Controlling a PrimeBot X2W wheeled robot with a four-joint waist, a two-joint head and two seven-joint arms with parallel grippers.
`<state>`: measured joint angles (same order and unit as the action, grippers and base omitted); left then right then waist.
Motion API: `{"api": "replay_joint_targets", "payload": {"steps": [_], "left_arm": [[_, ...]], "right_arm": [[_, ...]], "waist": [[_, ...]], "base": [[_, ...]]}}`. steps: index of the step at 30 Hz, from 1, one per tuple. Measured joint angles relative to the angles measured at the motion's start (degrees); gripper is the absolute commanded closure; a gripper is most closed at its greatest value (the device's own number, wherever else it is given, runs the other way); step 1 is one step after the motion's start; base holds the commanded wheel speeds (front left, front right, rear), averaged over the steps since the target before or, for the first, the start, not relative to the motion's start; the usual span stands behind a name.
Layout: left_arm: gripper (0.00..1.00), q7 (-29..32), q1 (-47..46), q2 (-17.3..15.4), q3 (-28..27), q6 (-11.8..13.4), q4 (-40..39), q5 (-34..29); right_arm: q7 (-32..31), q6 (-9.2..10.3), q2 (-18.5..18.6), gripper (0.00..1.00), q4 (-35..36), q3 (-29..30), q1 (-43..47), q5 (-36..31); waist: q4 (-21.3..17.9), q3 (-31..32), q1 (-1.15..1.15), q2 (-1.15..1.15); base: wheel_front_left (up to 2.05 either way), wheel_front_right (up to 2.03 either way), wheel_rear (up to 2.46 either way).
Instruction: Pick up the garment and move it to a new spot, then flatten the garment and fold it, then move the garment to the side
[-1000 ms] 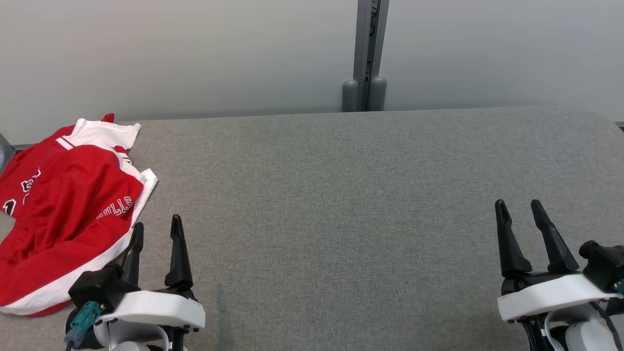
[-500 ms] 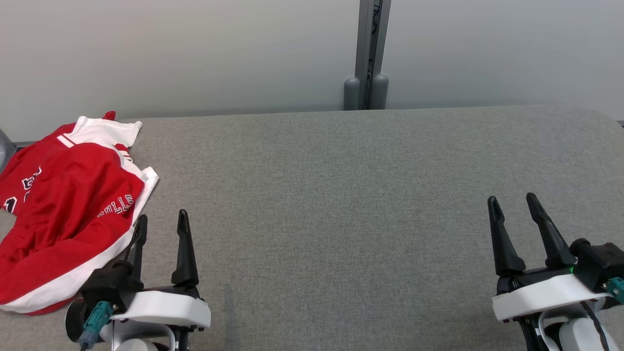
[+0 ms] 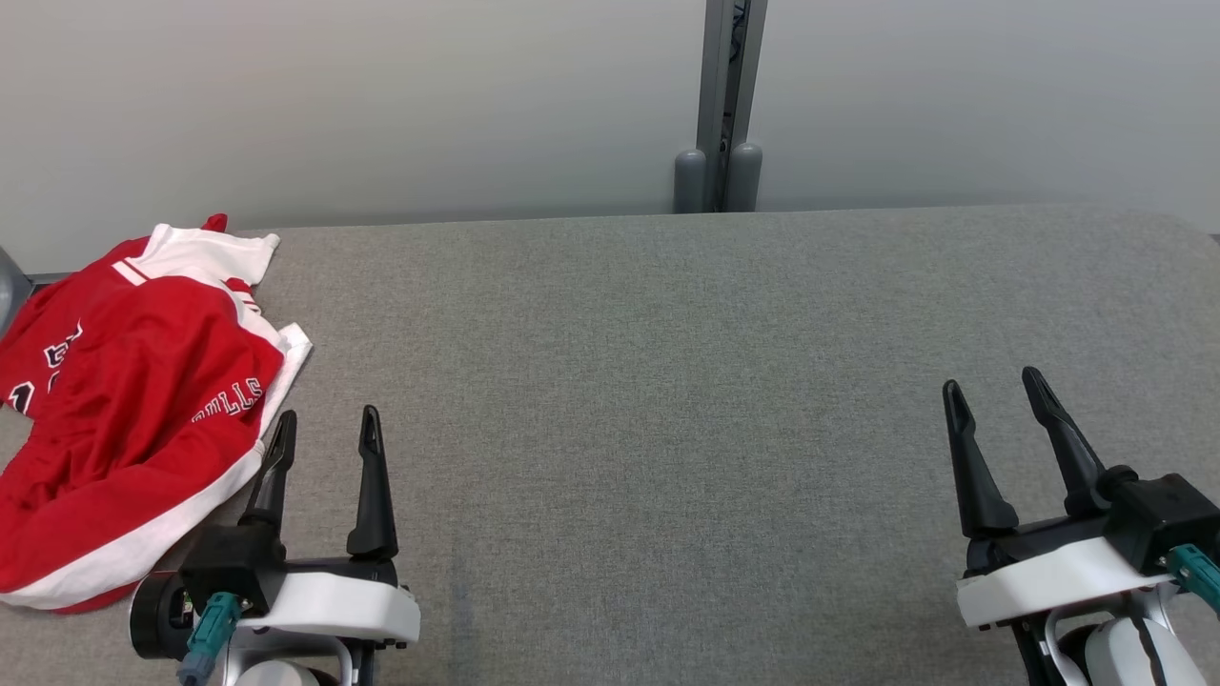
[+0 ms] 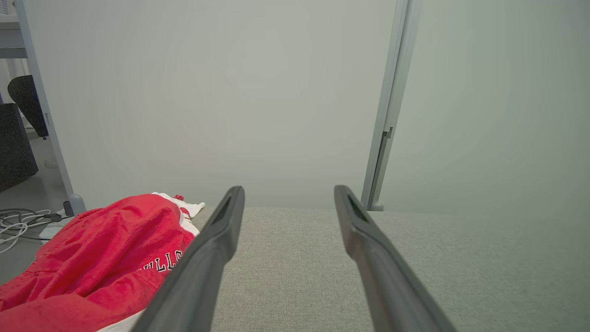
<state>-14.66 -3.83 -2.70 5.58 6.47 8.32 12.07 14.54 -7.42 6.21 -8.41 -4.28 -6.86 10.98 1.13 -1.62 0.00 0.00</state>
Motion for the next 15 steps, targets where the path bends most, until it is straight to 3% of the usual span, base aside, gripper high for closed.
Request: {"api": "replay_joint_targets", "payload": {"steps": [15], "left_arm": [[0.0, -0.43, -0.04, -0.04, 0.11, 0.07, 0.09, -0.93]], "right_arm": [[0.4, -0.01, 0.03, 0.0, -0.08, -0.14, -0.21, -1.27]], "waist": [[0.06, 0.16, 0.0, 0.0]], "base": [[0.0, 0.0, 0.0]]}}
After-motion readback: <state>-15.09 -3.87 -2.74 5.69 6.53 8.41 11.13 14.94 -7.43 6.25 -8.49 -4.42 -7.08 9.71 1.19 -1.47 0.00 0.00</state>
